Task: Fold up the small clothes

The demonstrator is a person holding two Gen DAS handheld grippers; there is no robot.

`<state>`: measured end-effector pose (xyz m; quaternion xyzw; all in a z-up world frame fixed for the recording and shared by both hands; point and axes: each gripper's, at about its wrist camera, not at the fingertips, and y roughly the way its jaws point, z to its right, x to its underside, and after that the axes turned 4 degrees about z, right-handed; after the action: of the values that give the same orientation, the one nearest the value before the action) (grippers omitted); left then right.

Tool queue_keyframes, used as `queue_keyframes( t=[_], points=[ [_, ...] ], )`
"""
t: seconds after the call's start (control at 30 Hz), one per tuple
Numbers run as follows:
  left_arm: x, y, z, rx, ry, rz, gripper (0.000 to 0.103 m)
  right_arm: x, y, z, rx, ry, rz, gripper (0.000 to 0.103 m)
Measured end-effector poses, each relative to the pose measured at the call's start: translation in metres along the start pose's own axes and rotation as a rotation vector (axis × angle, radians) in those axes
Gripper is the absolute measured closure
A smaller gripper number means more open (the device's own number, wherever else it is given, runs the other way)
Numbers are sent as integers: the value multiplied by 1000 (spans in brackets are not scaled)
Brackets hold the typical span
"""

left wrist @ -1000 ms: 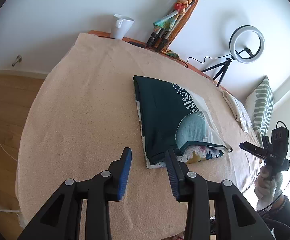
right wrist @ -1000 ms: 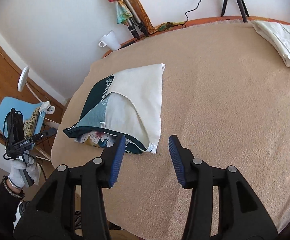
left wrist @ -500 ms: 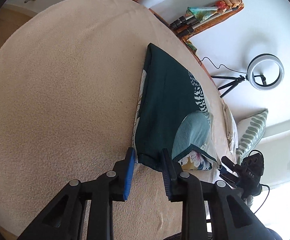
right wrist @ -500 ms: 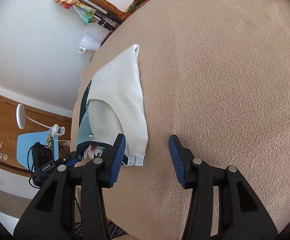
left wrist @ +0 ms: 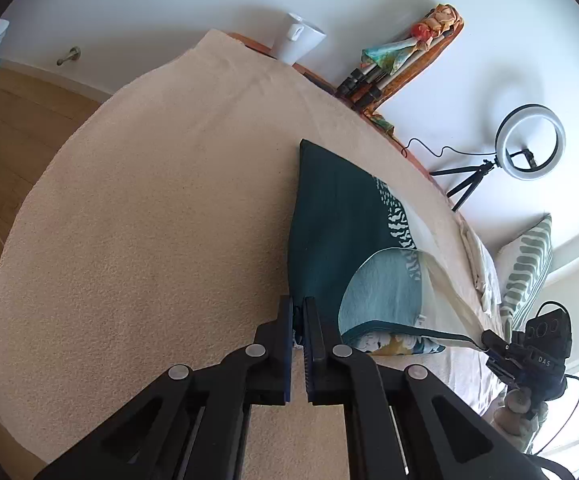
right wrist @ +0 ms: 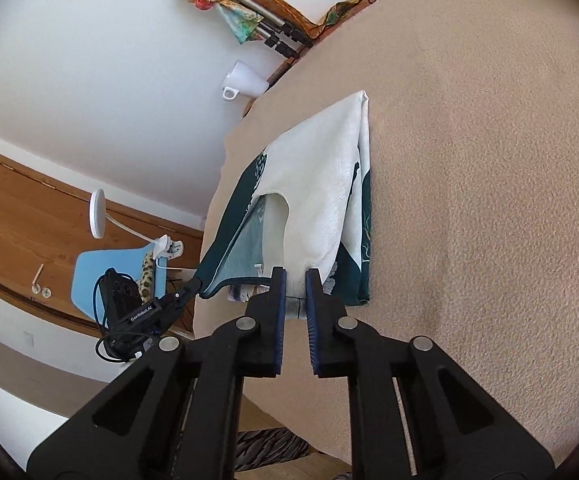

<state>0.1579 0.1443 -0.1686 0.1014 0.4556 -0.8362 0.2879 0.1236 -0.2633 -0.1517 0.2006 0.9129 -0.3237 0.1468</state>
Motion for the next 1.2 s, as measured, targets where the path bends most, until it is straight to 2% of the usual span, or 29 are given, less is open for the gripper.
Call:
queue_keyframes(
  t=[0.07,0.17,0.27,0.37,0.43,0.5,0.53,0.57,0.67,0.7,0.77,0.83,1.07,1.2],
  points=[
    [5,7,-7,-31,5,-14,102,6,9,4,62,-14,-32,92],
    [7,7,-10,-22,-15,-24,102,9,14,19,110,11,-53,92],
    [-1,-8,-2,7,8,16,102,2,-2,20,26,52,-16,92],
    [-2,-9,5,3,40,15,102,1,-15,5,32,-27,6,92],
    [3,-2,6,-38,72,-8,100,5,-8,5,90,-51,-22,92],
    [9,4,5,-89,98,-23,99,11,2,6,191,-103,-59,90],
    [10,4,4,-111,108,-17,92,13,7,8,226,-117,-83,90],
    [10,3,3,-122,110,-13,80,13,9,8,239,-129,-98,90],
    [8,-8,6,-147,117,31,76,9,-2,5,287,-166,-46,79],
    [8,-13,9,-146,118,50,76,7,-8,3,306,-179,-20,79],
    [7,-18,17,-115,122,68,76,2,-17,-3,293,-199,23,79],
    [7,-21,30,-97,143,79,75,-2,-22,-11,242,-211,55,79],
    [6,-15,67,-35,186,86,71,-18,-2,-45,184,-285,66,79],
    [-11,-7,93,-22,224,116,71,-33,18,-76,193,-410,79,79]
  ],
)
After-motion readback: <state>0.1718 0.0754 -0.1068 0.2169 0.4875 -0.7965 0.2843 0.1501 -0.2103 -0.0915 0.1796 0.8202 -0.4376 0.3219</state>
